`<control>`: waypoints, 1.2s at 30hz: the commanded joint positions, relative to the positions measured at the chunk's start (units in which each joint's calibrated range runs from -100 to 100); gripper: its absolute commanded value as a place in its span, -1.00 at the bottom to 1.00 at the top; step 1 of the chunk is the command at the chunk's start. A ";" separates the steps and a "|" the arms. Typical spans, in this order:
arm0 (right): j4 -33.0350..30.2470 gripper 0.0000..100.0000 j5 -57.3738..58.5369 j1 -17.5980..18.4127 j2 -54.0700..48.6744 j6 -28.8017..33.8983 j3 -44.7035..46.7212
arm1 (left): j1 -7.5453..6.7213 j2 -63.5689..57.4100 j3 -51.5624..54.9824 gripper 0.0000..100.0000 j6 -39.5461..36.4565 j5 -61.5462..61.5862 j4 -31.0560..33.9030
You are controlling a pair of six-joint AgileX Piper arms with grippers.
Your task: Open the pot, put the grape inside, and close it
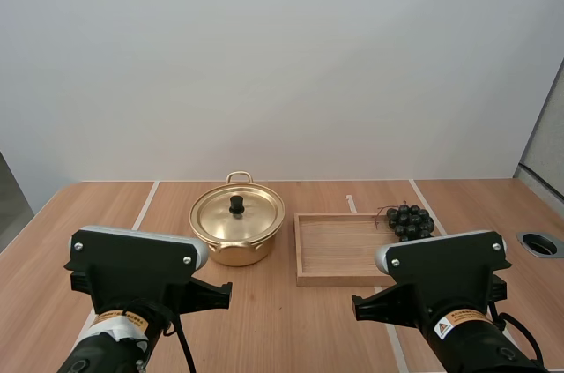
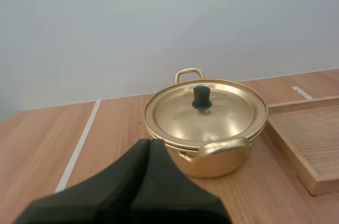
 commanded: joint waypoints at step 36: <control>6.06 -1.00 -2.46 0.14 4.29 -0.15 -21.47 | 0.14 -0.08 -16.50 -1.00 0.84 -5.97 -1.55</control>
